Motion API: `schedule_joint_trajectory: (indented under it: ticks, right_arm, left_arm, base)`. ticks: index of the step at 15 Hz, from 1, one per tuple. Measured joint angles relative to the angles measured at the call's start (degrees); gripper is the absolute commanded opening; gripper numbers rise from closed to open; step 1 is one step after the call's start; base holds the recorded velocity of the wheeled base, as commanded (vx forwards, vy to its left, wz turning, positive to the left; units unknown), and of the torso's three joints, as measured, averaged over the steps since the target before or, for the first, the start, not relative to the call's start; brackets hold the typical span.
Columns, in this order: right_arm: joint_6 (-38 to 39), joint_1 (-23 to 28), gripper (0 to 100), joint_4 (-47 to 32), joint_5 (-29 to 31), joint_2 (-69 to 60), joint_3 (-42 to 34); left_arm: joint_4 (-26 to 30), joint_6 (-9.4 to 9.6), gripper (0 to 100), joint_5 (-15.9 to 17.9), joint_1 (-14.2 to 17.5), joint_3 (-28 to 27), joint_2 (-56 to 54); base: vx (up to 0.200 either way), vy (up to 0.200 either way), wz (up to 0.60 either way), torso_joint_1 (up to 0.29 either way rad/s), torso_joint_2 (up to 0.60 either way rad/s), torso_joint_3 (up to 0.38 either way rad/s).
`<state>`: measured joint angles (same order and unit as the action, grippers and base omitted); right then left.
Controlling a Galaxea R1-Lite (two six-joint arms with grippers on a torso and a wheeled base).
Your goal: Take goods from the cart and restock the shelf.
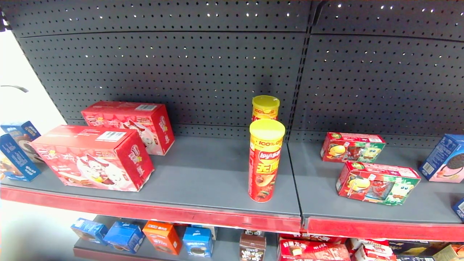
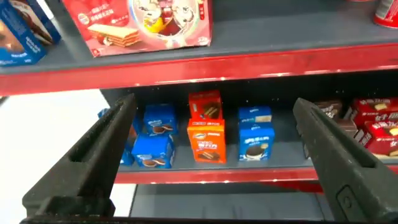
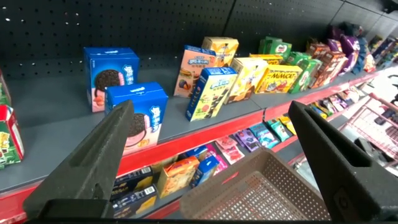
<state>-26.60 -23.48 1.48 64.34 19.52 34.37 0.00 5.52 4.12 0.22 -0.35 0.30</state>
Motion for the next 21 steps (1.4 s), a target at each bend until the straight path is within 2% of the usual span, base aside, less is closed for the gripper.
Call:
schedule_joint_trajectory:
  ticks: [2, 4, 11, 14, 18, 21]
  right_arm:
    - [0.00, 0.20, 100, -0.02, -0.05, -0.43, -0.17]
    - [0.00, 0.30, 100, 0.00, -0.09, -0.78, -0.30]
    - [-0.28, 0.24, 100, -0.28, 0.24, -1.80, 0.24]
    - [-2.62, 0.02, 100, -0.30, -0.05, -2.60, -0.22]
    - [-2.63, -0.09, 100, -0.09, -0.07, -2.96, -0.09]
    - [-2.68, 0.16, 100, 0.02, 0.00, -3.06, 0.69]
  left_arm:
    - [0.00, -2.27, 100, -1.34, -0.09, 0.17, -0.26]
    - [0.02, -5.50, 100, -3.72, -0.09, 0.24, -0.35]
    - [0.02, -5.77, 100, -4.12, -0.06, 0.26, -0.38]
    - [0.00, -5.79, 100, -4.17, -0.06, 0.26, -0.35]
    - [0.00, -6.64, 100, -5.86, -0.06, 0.26, -0.35]
    - [0.00, -6.64, 100, -5.86, -0.06, 0.26, -0.33]
  base:
    - [0.000, 0.000, 0.00, 0.000, 0.00, 0.000]
    - [0.000, 0.000, 0.00, 0.000, 0.00, 0.000]
    - [0.000, 0.000, 0.00, 0.000, 0.00, 0.000]
    - [0.000, 0.000, 0.00, 0.000, 0.00, 0.000]
    - [0.000, 0.000, 0.00, 0.000, 0.00, 0.000]
    - [0.000, 0.000, 0.00, 0.000, 0.00, 0.000]
